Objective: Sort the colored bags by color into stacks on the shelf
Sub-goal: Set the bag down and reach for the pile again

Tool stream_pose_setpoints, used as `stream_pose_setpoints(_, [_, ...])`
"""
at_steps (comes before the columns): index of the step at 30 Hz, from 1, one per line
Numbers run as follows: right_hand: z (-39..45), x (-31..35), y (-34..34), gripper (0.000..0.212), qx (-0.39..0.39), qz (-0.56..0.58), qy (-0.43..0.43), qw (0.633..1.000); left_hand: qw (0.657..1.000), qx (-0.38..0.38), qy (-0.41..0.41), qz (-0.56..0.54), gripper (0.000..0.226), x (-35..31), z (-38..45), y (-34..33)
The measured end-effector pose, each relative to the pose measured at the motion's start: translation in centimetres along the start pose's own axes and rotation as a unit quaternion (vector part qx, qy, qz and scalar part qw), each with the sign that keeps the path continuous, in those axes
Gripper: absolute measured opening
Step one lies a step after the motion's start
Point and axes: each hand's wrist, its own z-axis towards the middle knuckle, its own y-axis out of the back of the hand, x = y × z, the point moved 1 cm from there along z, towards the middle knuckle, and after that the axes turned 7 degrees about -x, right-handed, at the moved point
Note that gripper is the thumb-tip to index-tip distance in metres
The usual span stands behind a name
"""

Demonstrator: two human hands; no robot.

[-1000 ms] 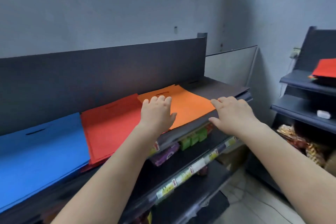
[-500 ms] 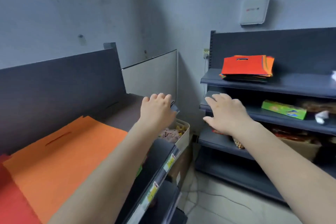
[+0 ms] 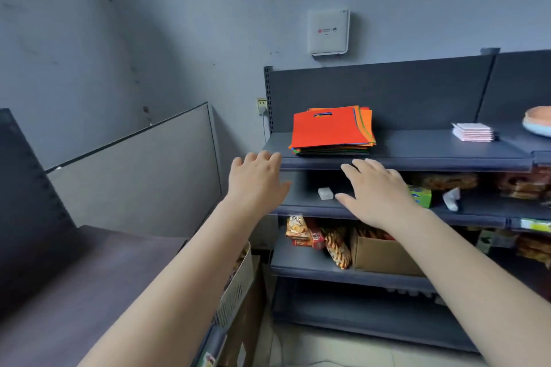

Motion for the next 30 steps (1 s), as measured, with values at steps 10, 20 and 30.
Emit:
stream_pose_setpoints(10, [10.0,-9.9,-6.5,0.061,0.009,0.004,0.014,1.0,0.999,0.024,0.032,0.004,0.051,-4.5,11.5,-9.6])
stream_pose_setpoints(20, [18.1,-16.0,-12.6,0.061,0.033,0.052,0.018,0.998,0.996,0.043,0.081,-0.023,0.048,-5.4,19.2,-17.4])
stream_pose_setpoints(30, [27.8,-18.6,-19.3,0.051,0.068,0.108,-0.024,0.992,0.991,0.059,0.097,-0.069,0.047,-4.4,27.7,-26.4])
